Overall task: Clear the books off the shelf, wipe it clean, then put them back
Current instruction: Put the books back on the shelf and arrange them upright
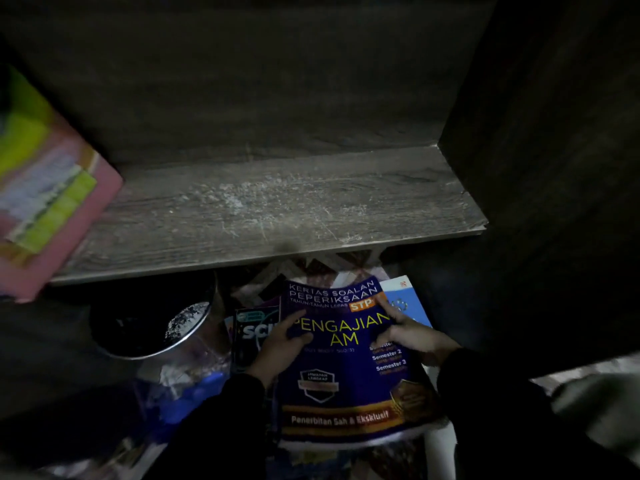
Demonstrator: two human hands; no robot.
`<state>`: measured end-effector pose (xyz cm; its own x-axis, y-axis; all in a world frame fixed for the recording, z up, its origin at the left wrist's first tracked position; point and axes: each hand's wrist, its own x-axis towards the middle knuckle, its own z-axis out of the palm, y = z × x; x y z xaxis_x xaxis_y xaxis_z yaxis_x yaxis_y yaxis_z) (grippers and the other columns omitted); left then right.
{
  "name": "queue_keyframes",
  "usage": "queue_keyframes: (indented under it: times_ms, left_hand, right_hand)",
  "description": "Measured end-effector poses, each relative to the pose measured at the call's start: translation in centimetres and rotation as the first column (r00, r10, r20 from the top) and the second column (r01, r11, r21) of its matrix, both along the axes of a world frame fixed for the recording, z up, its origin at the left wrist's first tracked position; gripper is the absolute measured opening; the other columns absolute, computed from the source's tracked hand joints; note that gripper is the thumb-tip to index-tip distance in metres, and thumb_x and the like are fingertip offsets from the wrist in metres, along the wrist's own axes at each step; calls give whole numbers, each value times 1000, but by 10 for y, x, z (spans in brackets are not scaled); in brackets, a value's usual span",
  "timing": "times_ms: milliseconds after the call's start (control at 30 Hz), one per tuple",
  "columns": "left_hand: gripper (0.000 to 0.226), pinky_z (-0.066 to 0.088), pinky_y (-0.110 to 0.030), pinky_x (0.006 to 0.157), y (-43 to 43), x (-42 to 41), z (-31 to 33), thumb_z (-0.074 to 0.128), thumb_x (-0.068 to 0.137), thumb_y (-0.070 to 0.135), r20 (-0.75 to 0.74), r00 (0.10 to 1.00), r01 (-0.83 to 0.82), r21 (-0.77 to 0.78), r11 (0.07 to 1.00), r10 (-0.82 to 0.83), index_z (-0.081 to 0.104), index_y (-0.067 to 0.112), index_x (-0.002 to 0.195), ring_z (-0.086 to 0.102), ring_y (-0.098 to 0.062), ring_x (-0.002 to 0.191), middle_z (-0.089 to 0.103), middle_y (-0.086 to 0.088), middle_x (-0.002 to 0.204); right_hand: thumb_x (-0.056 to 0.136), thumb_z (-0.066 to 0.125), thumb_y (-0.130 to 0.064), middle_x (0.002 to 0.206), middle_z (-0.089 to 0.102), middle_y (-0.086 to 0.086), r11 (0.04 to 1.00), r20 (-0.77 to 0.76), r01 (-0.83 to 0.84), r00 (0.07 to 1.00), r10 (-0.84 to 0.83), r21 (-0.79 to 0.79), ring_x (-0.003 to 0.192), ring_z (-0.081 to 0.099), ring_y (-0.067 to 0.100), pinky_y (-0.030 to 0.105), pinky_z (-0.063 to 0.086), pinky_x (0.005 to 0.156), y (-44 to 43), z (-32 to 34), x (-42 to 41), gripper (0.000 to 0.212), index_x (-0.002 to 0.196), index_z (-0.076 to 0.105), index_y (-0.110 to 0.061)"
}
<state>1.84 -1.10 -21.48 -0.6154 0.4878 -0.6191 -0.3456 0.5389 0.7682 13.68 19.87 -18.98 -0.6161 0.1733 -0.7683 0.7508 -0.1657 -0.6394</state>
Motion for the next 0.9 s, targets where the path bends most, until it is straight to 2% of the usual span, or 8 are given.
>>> queue_keyframes:
  times_ms: [100, 233, 400, 467, 600, 733, 833, 900]
  left_hand:
    - [48, 54, -25, 78, -18, 5, 39, 65, 88, 11, 32, 999, -3, -17, 1000, 4, 51, 28, 131, 64, -18, 99, 59, -5, 126]
    - [54, 48, -12, 53, -48, 19, 105, 69, 82, 6, -18, 1000, 3, 7, 1000, -3, 52, 22, 131, 64, 0, 58, 67, 4, 85]
    - [66, 51, -15, 61, -89, 26, 192, 77, 74, 5, -91, 996, 30, 55, 998, -25, 52, 20, 133, 65, -4, 66, 71, 1, 88]
    - [68, 49, -10, 58, -103, 23, 226, 76, 75, 3, -159, 987, 26, 82, 996, -13, 50, 21, 135, 64, 1, 61, 71, 7, 79]
    - [69, 55, -22, 75, -129, 1, 281, 73, 76, 0, -354, 926, -65, 187, 980, 129, 52, 37, 130, 67, -11, 81, 70, 4, 101]
    - [75, 53, -33, 85, -145, -28, 290, 60, 79, -16, -529, 750, -139, 464, 875, 399, 51, 46, 120, 60, 0, 83, 62, 9, 121]
    - [79, 44, -6, 81, -148, -54, 277, 59, 83, -13, -678, 511, -161, 529, 833, 529, 43, 49, 130, 52, 19, 90, 52, -2, 133]
    - [83, 36, 1, 81, -148, -74, 267, 59, 86, -9, -741, 343, -216, 535, 816, 577, 36, 54, 136, 43, 19, 113, 41, -9, 138]
  right_hand:
    - [55, 77, -1, 131, 58, 13, 991, 34, -96, 994, 99, -90, 114, 59, 32, 48, 47, 99, -9, 37, 3, 93, 134, 41, -36]
    - [72, 59, 22, 114, 66, 22, 969, -6, -167, 986, 169, -180, 101, 65, 39, 48, 56, 80, -27, 92, 17, 85, 137, 39, -30]
    - [77, 52, 26, 98, 72, 19, 947, -84, -217, 976, 202, -236, 83, 70, 35, 48, 58, 68, -61, 184, 28, 66, 119, 48, -25]
    - [76, 52, 27, 88, 74, 16, 956, -135, -232, 968, 210, -180, 78, 71, 35, 46, 59, 58, -74, 214, 23, 74, 123, 44, -29]
    - [66, 62, 28, 101, 72, 12, 969, -317, -245, 916, 245, 41, 88, 70, 35, 45, 58, 63, -96, 251, -13, 94, 129, 42, -39]
    - [62, 57, 33, 104, 69, 0, 933, -584, -148, 745, 324, 329, 67, 63, 19, 29, 53, 52, -116, 266, -80, 105, 135, 44, -43]
    - [62, 54, 33, 106, 66, -26, 901, -721, -89, 569, 396, 425, 85, 61, 14, 37, 56, 64, -129, 273, -142, 109, 132, 43, -49]
    - [63, 53, 33, 112, 65, -24, 894, -764, -92, 486, 424, 438, 92, 60, 15, 45, 55, 75, -136, 275, -185, 110, 131, 42, -53]
